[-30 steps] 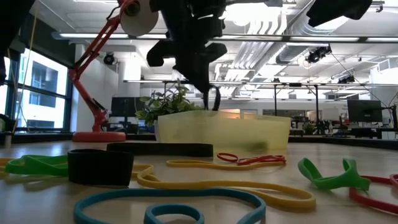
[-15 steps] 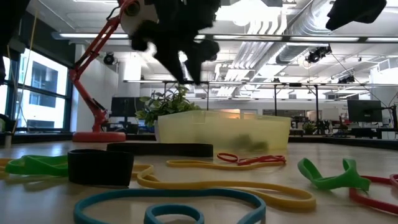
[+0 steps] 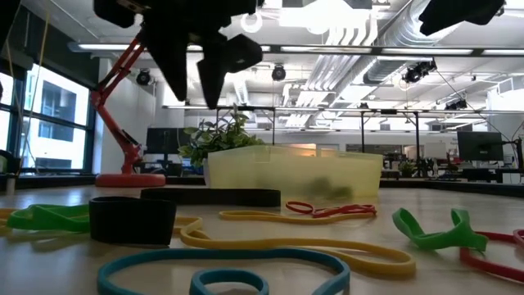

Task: Pick and place rubber bands into bin
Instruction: Put the black rubber band into the transparent yellow bin

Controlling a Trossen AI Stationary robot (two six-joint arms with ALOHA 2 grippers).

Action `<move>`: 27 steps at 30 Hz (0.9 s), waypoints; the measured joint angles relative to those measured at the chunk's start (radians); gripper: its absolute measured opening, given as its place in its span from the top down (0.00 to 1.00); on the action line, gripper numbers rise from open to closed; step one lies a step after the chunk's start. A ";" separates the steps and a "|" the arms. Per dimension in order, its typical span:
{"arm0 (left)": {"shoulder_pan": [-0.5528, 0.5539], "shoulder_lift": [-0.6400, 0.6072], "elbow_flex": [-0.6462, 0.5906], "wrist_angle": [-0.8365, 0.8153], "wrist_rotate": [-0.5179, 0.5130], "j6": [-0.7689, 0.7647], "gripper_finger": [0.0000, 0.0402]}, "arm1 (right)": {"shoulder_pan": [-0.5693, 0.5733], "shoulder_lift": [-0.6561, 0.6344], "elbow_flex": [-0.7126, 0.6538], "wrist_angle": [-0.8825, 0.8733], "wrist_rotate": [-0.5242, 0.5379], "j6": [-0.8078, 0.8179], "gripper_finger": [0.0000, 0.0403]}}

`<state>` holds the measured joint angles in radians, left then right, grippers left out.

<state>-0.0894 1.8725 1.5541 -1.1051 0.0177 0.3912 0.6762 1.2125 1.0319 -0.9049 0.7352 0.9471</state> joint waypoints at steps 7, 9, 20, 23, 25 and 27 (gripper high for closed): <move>-0.067 0.000 -0.092 0.060 -0.087 -0.377 0.55 | -0.001 0.000 0.000 -0.036 0.019 -0.075 0.67; -0.081 0.000 -0.123 0.106 -0.087 -0.485 0.55 | -0.001 0.000 0.000 -0.057 0.018 -0.090 0.67; -0.101 0.019 -0.249 0.247 -0.128 -0.765 0.55 | -0.001 0.000 0.000 -0.146 0.018 -0.103 0.67; -0.100 0.021 -0.292 0.273 -0.132 -0.767 0.55 | -0.001 0.000 0.000 -0.146 0.016 -0.103 0.67; -0.100 0.021 -0.318 0.313 -0.132 -0.767 0.55 | -0.001 0.000 0.000 -0.148 0.012 -0.105 0.67; -0.100 0.021 -0.342 0.308 -0.131 -0.767 0.55 | -0.001 0.000 0.000 -0.149 0.011 -0.115 0.67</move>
<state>-0.1894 1.8938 1.2124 -0.7967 -0.1135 -0.3756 0.6750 1.2125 1.0317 -1.0542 0.7457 0.8322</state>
